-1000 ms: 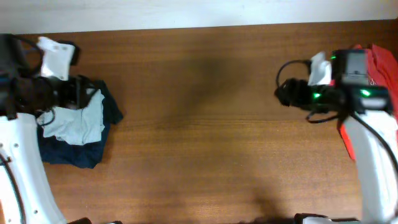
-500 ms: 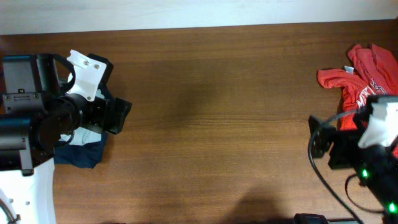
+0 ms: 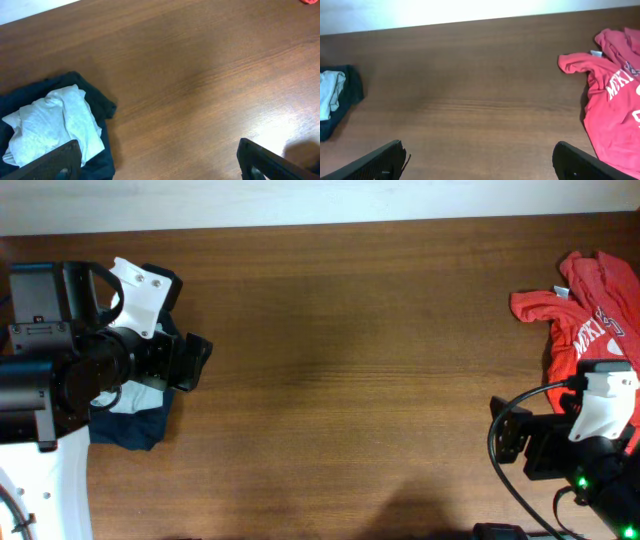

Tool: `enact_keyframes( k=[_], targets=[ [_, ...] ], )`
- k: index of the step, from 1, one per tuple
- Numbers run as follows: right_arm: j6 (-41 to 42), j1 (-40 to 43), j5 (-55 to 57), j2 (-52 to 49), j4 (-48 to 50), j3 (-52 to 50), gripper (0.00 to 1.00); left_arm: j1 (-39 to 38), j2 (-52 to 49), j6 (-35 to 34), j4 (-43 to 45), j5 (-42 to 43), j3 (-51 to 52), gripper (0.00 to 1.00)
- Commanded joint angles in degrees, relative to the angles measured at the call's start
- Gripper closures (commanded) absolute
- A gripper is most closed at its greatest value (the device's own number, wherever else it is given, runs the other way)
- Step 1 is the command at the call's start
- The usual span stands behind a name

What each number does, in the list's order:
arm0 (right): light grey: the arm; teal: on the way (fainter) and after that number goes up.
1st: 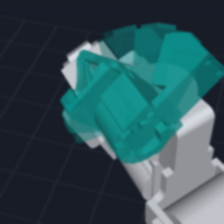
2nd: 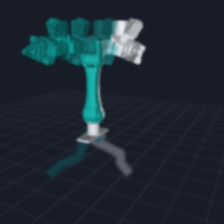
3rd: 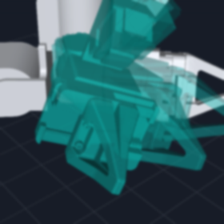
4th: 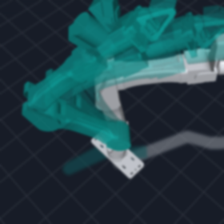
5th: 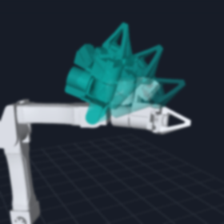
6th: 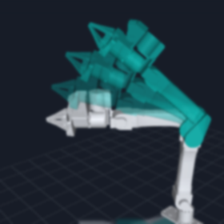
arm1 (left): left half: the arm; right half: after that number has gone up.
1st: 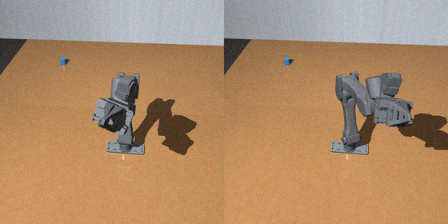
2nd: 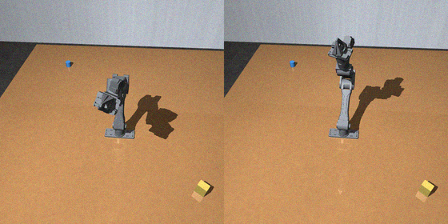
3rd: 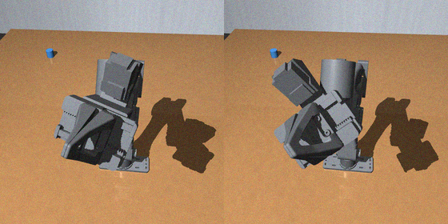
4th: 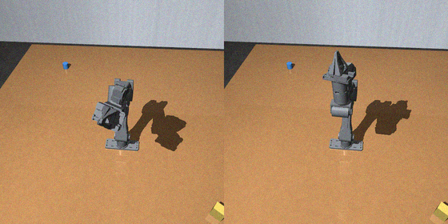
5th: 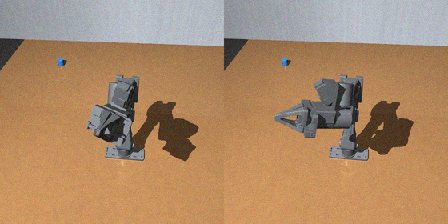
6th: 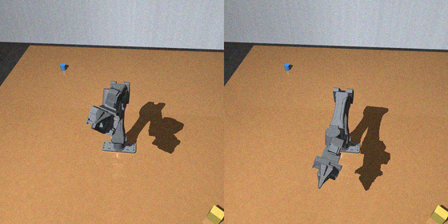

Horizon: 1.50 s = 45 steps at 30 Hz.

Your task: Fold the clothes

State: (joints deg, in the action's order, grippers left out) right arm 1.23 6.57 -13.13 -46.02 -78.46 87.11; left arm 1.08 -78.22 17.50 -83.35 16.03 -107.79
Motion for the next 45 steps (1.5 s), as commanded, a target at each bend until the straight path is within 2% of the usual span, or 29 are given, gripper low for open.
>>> enact_keyframes(
  k=[1, 5, 9, 13, 15, 18, 28, 36, 45],
  targets=[
    [-0.37, 0.26, -0.37, -0.07, -0.15, 0.46, 0.02, -0.24, 0.02, -0.79, 0.13, 0.68, -0.15, 0.01],
    [-2.03, 0.26, -0.15, 0.5, 2.86, 0.44, 0.01, -0.22, 0.02, -0.79, 0.13, 0.66, -0.15, 0.01],
    [-10.38, 0.26, -0.15, 2.45, 8.98, -2.91, 0.01, -0.22, 0.02, -0.79, 0.13, 0.68, -0.15, 0.01],
    [-12.17, 0.26, -0.15, 9.79, 20.94, -16.74, 0.02, -0.24, 0.02, -0.79, 0.13, 0.68, -0.15, 0.01],
    [-12.04, 0.24, -0.68, 17.9, 28.35, -31.41, 0.02, -0.22, 0.02, -0.79, 0.13, 0.68, -0.15, 0.01],
    [-11.69, 0.24, -1.68, 25.66, 32.74, -44.5, 0.02, -0.22, 0.02, -0.79, 0.13, 0.68, -0.15, 0.01],
    [-11.69, 0.24, -1.68, 41.86, 40.35, -69.02, 0.01, -0.22, 0.02, -0.79, 0.13, 0.68, -0.15, 0.01],
    [-10.6, 0.22, -2.75, 45.83, 44.13, -77.83, 0.01, -0.22, 0.02, -0.79, 0.13, 0.68, -0.15, 0.01],
    [-10.62, 0.22, -2.91, 45.81, 45.29, -78.18, 0.02, -0.22, 0.02, -0.79, 0.13, 0.68, -0.15, 0.01]
  ],
)
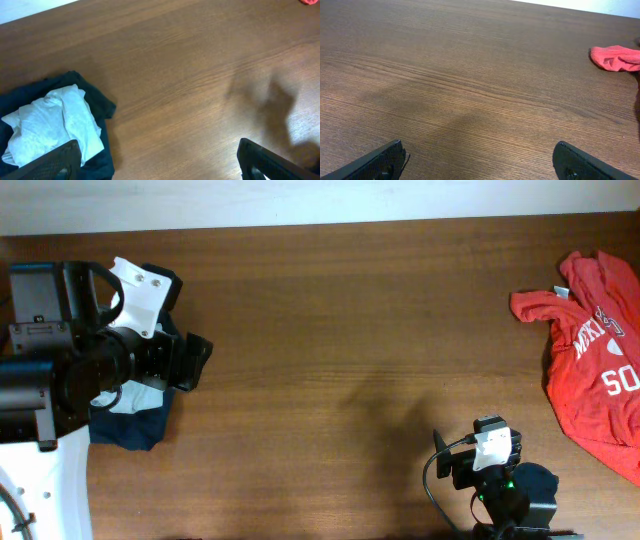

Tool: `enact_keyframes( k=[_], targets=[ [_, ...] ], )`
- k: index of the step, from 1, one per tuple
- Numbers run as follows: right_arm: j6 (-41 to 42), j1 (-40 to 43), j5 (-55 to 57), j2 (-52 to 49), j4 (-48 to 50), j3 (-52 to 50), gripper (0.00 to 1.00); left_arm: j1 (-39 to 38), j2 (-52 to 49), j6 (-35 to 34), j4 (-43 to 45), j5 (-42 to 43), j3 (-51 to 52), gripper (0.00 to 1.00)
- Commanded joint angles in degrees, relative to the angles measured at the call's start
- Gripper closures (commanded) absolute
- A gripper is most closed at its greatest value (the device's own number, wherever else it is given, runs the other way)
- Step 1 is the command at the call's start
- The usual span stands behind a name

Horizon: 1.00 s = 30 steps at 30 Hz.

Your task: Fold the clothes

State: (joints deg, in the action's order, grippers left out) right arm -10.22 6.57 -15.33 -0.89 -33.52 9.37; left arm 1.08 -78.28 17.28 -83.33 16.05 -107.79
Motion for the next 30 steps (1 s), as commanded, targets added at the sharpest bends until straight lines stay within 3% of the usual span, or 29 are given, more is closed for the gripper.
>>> enact_keyframes(
  k=[1, 27, 30],
  targets=[
    [0.83, 0.22, -0.72, 0.68, 0.35, -0.44, 0.01, -0.22, 0.09, -0.57, 0.11, 0.63, -0.15, 0.01],
    [0.83, 0.22, -0.72, 0.68, 0.35, -0.44, 0.01, -0.9, 1.95, -0.5, -2.75, 0.63, 0.02, 0.01],
    [0.83, 0.22, -0.72, 0.68, 0.35, -0.44, 0.02, -2.05, 5.31, 0.13, 2.43, -1.18, 2.45, 0.01]
  ],
)
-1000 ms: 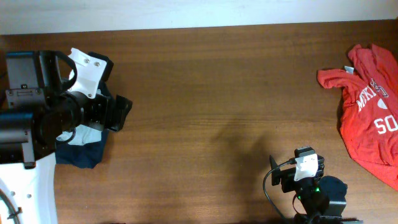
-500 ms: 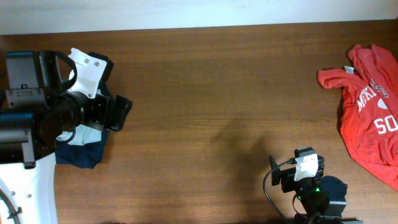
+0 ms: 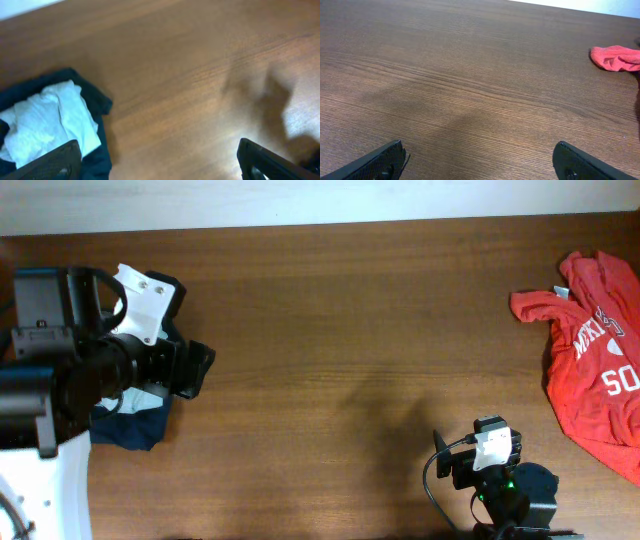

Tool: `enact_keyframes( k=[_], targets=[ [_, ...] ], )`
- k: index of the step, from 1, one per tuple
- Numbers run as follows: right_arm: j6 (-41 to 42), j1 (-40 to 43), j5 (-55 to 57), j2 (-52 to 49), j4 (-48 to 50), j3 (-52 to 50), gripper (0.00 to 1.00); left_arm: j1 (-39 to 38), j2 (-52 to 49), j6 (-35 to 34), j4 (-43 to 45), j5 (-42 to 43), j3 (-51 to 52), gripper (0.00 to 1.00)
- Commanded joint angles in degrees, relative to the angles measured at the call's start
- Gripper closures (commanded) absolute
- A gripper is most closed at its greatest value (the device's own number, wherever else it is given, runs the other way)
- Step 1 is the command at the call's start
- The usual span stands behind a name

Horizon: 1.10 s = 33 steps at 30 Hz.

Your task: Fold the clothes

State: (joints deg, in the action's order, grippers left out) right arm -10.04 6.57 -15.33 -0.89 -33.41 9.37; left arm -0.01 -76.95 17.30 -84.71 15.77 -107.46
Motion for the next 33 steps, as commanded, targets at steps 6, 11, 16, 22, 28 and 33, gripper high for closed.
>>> enact_keyframes(
  k=[6, 11, 16, 22, 28, 33],
  targets=[
    [0.66, 0.22, -0.72, 0.68, 0.24, -0.44, 0.02, -1.07, 16.57, 0.07, 24.85, -0.59, 22.99, 0.01],
    [0.66, 0.22, -0.72, 0.68, 0.24, -0.44, 0.01, -1.07, 31.17, -2.8, 46.29, -0.59, 51.65, 0.01],
    [0.66, 0.22, -0.72, 0.68, 0.24, -0.44, 0.02, -1.11, 42.14, -6.47, 59.25, -0.5, 71.36, 0.01],
    [0.66, 0.22, -0.7, 0.68, 0.24, -0.44, 0.01, -1.11, 54.69, -8.63, 67.21, 0.5, 88.89, 0.01],
    [0.66, 0.22, -0.72, 0.68, 0.24, -0.44, 0.01, -1.11, 69.11, -8.87, 68.39, 0.74, 99.71, 0.01],
    [0.66, 0.22, -0.7, 0.68, 0.24, -0.44, 0.02, -1.11, 76.48, -8.87, 68.39, 0.7, 102.27, 0.01]
  ],
)
